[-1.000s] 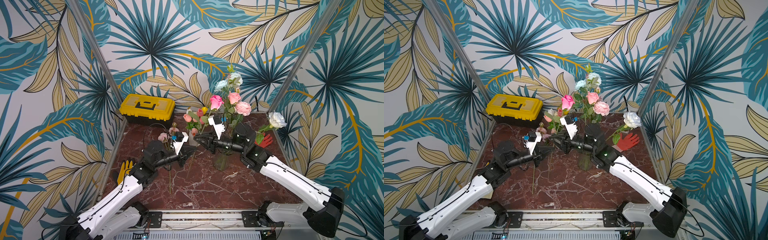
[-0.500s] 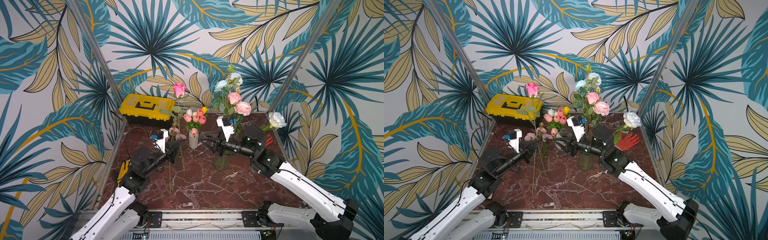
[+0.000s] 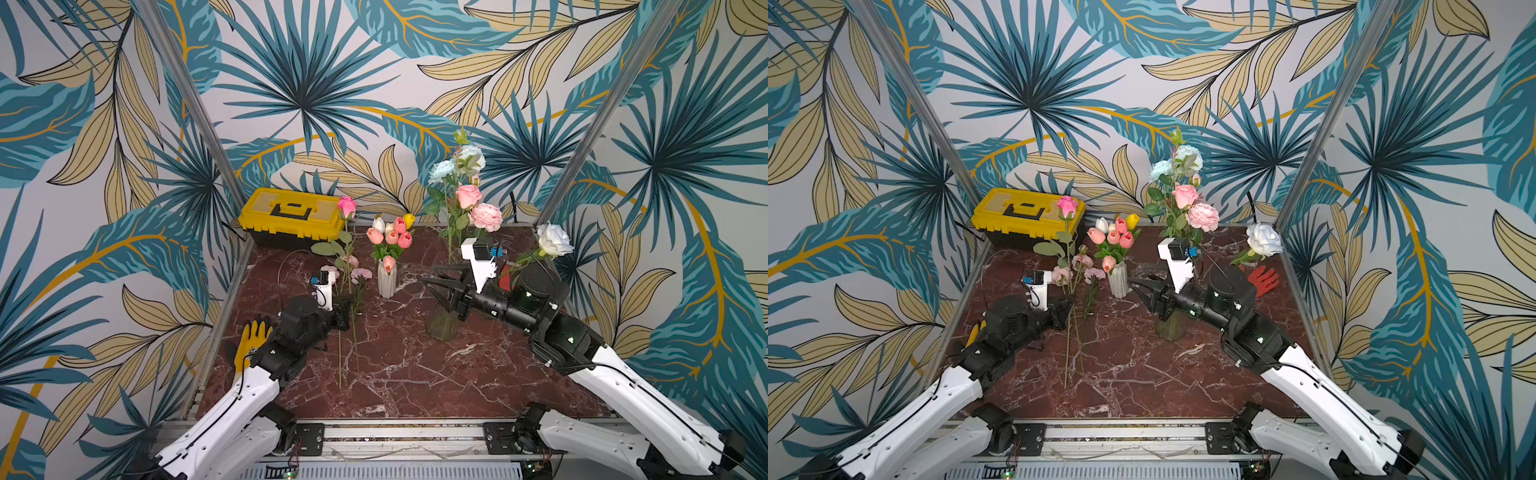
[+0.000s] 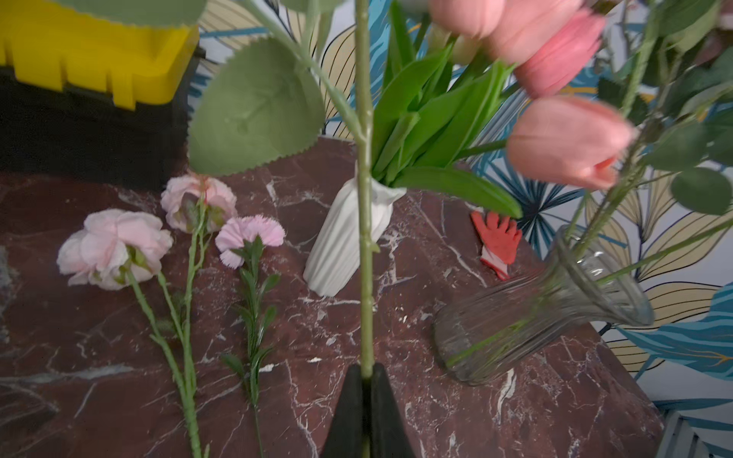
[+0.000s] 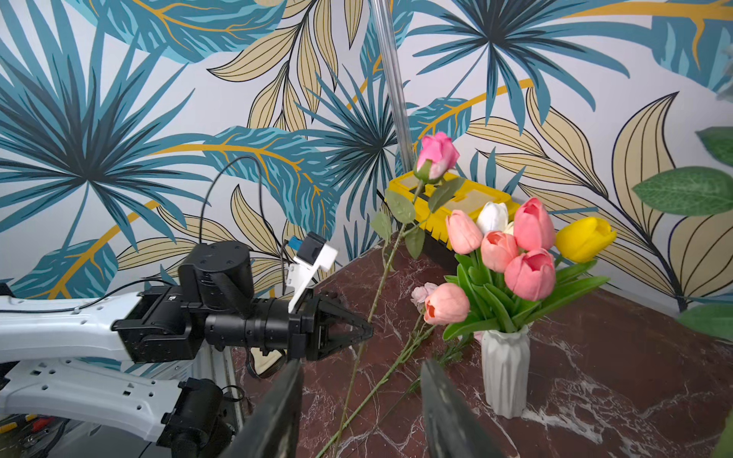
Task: Pick out pink flowers from the vase
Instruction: Place the flower at the center of the board.
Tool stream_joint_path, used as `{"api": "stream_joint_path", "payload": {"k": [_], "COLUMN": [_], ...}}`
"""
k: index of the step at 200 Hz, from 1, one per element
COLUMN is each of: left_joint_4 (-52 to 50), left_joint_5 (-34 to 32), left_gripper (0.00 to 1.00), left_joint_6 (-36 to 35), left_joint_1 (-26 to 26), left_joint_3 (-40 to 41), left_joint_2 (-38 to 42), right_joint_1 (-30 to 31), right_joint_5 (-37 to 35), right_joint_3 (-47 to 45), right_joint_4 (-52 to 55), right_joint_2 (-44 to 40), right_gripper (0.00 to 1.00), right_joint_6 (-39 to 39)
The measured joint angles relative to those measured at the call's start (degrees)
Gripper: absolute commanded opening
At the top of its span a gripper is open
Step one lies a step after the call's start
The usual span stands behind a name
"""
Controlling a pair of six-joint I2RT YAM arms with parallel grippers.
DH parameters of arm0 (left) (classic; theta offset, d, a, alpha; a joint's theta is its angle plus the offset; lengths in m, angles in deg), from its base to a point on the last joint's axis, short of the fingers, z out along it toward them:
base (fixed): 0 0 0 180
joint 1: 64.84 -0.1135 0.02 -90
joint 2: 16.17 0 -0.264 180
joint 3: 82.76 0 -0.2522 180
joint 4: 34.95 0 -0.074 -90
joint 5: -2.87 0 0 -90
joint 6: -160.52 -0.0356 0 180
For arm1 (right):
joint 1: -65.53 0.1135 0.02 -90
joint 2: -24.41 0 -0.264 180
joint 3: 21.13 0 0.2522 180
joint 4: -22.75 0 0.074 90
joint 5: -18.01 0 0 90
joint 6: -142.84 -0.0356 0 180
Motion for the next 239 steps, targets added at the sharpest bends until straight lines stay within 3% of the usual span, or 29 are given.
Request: {"api": "stream_joint_path", "payload": {"k": [76,155,199,239], "left_joint_4": [-0.9,-2.8,-4.8,-8.1], "left_joint_5": [5.4,8.7,7.6,4.5], "left_gripper": [0.00,0.00,0.24,0.34], "left_joint_6": [3.7,3.4,3.1,2.8], "left_joint_1": [-8.9,-9.6,-9.6,-9.7], "left_joint_3": [0.4,-3.0,-5.4,-5.6], "left_joint_2": [-17.0,-27.8,-30.4,-27.4], "right_joint_1": [0.0,0.0,0.0,0.0], "right_joint_5": [-0.7,-1.5,-2.8,-7.1], "right_joint_3": [-0.3,-1.0,-1.6,-1.5], "right_joint_4": [2.0,2.3,3.2,6.7], "right_joint_2": [-0.4,-2.7,-2.7,-3.8], "right_gripper": [0.49,0.49,0.50,0.50], "right_joint_6": [0.0,0.7,1.2,1.9]}}
